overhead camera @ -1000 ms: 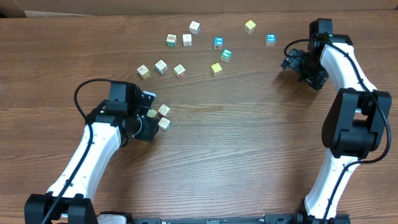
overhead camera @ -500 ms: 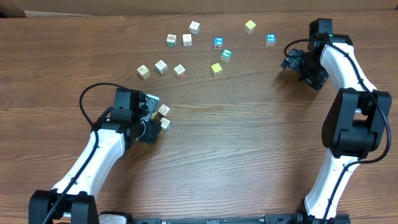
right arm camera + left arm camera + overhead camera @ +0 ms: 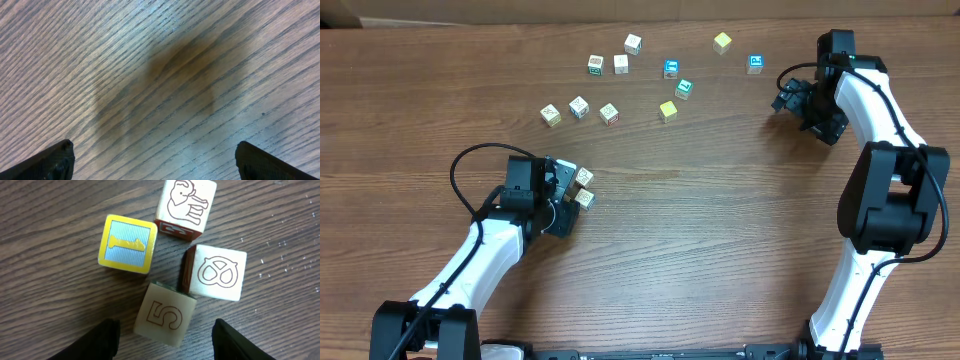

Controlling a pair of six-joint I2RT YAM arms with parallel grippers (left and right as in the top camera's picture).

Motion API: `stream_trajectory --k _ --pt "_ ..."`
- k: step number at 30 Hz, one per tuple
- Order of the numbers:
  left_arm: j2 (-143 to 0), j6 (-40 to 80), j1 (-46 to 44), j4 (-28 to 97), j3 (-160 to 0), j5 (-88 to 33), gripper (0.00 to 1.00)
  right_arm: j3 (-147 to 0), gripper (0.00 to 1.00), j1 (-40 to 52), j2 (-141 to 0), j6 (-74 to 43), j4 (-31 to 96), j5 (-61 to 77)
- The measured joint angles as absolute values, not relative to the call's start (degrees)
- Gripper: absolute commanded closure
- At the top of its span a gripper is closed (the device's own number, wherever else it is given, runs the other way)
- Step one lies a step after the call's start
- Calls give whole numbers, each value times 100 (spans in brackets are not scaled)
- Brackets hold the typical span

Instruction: Form a circle

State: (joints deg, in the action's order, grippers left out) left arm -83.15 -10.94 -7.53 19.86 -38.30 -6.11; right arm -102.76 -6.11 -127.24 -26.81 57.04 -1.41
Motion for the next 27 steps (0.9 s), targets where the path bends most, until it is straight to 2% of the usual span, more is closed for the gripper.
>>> stream_trajectory --k 6,19,27 --pt "-8318 -1096 -753 1629 -3638 -591 48 -10276 0 -611 -12724 -2676 5701 -143" --pt "-8315 -1116 -753 1540 -3570 -574 67 -10276 0 -611 -12724 -2679 5704 -141" --pt "-8315 -1114 -753 1538 -3570 -574 68 -10276 0 -611 -12724 -2676 5701 -143"
